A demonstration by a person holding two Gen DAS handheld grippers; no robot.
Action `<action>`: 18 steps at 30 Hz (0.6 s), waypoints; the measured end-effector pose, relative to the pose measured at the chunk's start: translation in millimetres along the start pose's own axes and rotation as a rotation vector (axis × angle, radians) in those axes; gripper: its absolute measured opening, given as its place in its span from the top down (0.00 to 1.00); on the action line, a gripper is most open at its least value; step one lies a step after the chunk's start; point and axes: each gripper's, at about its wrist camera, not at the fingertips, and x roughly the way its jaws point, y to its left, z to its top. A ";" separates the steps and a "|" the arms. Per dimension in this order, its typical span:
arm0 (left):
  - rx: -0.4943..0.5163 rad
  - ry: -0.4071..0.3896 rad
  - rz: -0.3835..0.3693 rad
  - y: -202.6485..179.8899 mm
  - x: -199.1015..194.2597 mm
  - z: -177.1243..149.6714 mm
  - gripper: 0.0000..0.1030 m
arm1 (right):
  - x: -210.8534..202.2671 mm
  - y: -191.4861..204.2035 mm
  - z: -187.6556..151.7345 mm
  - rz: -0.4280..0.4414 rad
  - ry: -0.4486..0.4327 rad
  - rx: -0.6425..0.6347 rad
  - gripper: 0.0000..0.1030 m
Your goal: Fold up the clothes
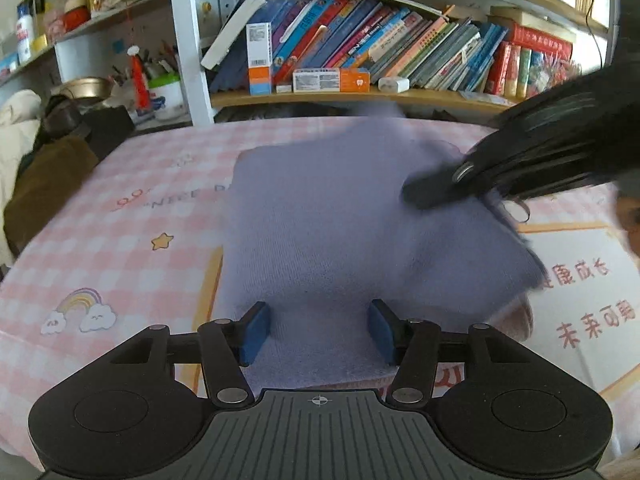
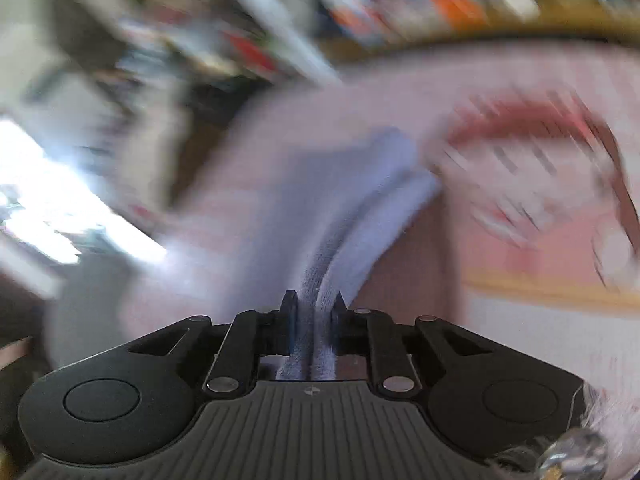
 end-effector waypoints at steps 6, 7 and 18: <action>0.064 0.032 -0.028 -1.8 4.6 -2.1 0.45 | 19.9 -40.5 -20.7 -0.182 0.085 0.156 0.86; 0.059 0.030 -0.037 0.4 2.4 0.3 0.45 | 20.1 -45.6 -21.9 -0.166 0.074 0.190 0.85; 0.007 -0.096 -0.105 36.1 -8.9 32.7 0.49 | 14.8 -26.0 -5.7 -0.268 -0.004 0.113 0.61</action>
